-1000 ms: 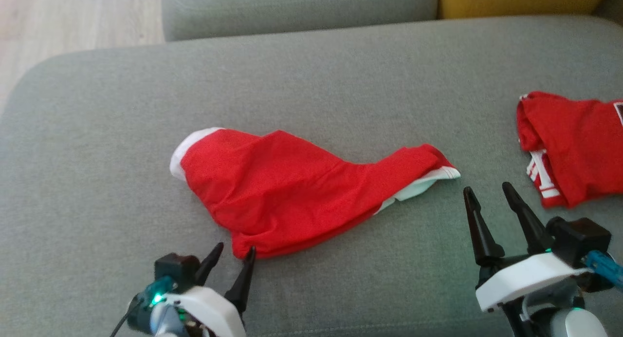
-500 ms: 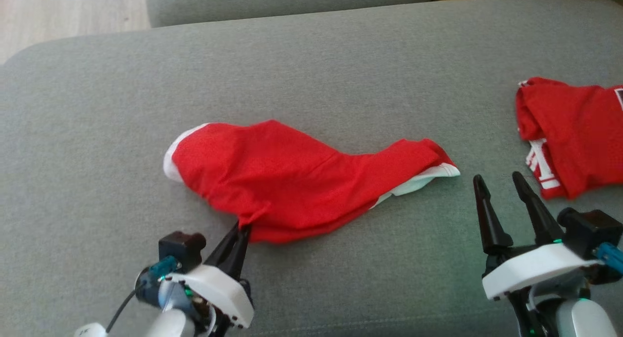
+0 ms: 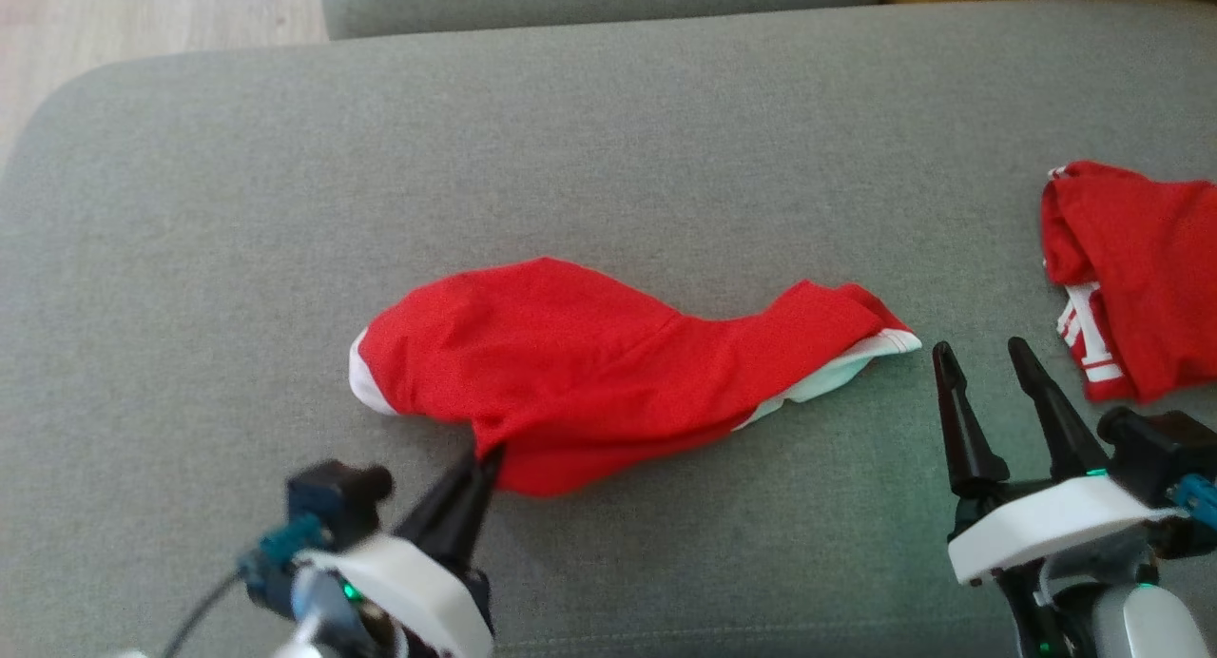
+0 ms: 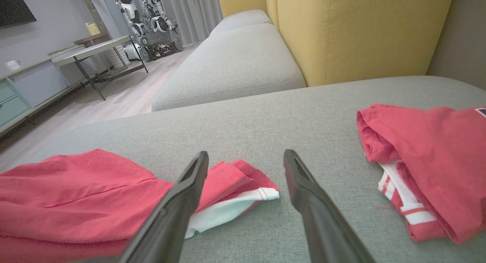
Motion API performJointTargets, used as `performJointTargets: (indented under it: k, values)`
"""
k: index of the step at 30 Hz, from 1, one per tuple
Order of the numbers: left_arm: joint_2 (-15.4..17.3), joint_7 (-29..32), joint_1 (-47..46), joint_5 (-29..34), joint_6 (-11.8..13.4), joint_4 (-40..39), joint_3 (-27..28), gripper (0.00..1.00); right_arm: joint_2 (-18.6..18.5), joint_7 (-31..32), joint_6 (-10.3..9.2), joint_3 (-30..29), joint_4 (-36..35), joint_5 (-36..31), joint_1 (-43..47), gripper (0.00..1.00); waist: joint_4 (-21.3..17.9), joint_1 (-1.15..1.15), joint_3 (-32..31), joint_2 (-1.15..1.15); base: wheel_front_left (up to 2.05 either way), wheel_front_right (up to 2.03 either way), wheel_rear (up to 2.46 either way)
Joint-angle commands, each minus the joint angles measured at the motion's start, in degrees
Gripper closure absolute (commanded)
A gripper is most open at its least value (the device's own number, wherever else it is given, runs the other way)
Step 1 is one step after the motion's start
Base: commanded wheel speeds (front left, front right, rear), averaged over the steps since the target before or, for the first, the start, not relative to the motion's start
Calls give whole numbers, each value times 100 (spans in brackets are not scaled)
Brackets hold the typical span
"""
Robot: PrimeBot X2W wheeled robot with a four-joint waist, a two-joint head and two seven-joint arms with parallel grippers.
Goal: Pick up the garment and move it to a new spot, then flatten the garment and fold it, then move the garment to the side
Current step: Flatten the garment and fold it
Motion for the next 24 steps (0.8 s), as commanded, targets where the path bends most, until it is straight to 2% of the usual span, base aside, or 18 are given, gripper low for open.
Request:
performJointTargets:
  k: [1, 6, 13, 24]
  values:
    - [72, -29, -279, 3, 13, -208, 222, 100, -30, -46, -5, 135, -200, 28, -194, 0, -15, 0, 17, 0, 0, 0, 0]
    - [70, 77, -1044, -276, -88, 234, 531, 100, -30, -66, -5, 205, -140, 79, -322, 0, -240, 0, 219, 0, 0, 0, 0]
    - [52, 63, -2171, -499, -250, 1567, 817, 100, -30, -124, -5, 255, -61, 141, -510, 0, -635, 0, 525, 0, 0, 0, 0]
    - [34, -606, -3477, -450, -350, 3449, 1039, 100, -30, -266, -5, 295, 75, 226, -681, 0, -901, 0, 822, 0, 0, 0, 0]
